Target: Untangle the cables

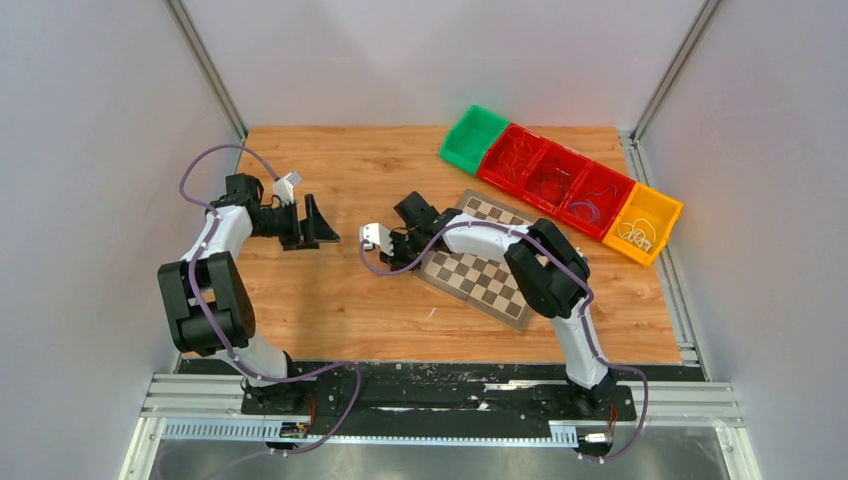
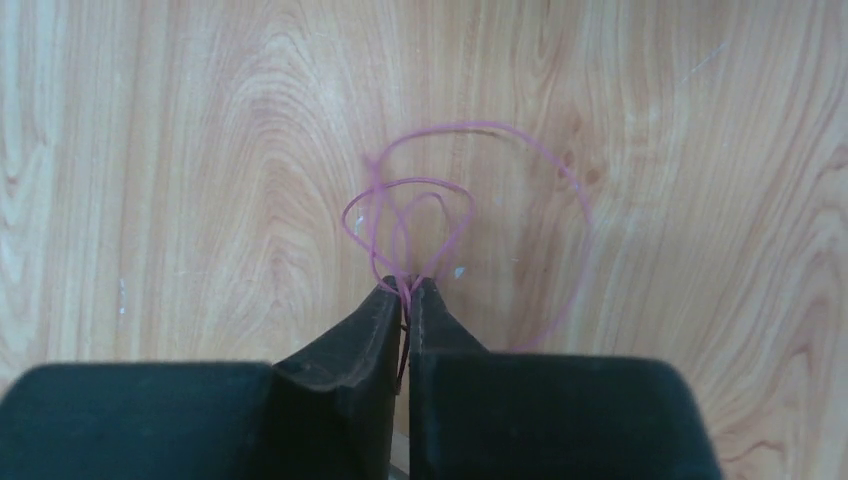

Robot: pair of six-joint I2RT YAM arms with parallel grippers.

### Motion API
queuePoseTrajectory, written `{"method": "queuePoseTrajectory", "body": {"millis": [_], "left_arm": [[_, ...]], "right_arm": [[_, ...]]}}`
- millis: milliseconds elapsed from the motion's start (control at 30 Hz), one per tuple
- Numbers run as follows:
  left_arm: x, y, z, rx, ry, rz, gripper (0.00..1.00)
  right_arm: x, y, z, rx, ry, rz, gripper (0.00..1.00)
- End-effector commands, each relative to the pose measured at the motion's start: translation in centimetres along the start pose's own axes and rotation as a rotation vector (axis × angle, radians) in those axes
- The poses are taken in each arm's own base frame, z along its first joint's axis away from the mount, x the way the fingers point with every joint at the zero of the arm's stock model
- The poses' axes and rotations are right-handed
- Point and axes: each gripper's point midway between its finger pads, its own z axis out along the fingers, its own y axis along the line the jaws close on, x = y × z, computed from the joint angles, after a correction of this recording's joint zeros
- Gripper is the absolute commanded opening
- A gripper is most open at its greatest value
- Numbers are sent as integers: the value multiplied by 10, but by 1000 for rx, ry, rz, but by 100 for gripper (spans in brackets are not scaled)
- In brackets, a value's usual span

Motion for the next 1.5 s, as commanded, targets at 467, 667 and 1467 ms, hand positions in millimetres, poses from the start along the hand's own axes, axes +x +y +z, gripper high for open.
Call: {"method": "queuePoseTrajectory", "body": {"millis": [467, 667, 1467], "left_arm": [[-15, -16, -7, 48, -53, 58, 100], [-18, -16, -5, 56, -59, 42, 100], [-23, -13, -5, 43, -44, 36, 100]], "right_arm": [[-54, -200, -171, 465, -275, 61, 0], [-12, -269, -223, 669, -243, 147, 0], [70, -343, -261, 955, -164, 212, 48]]}}
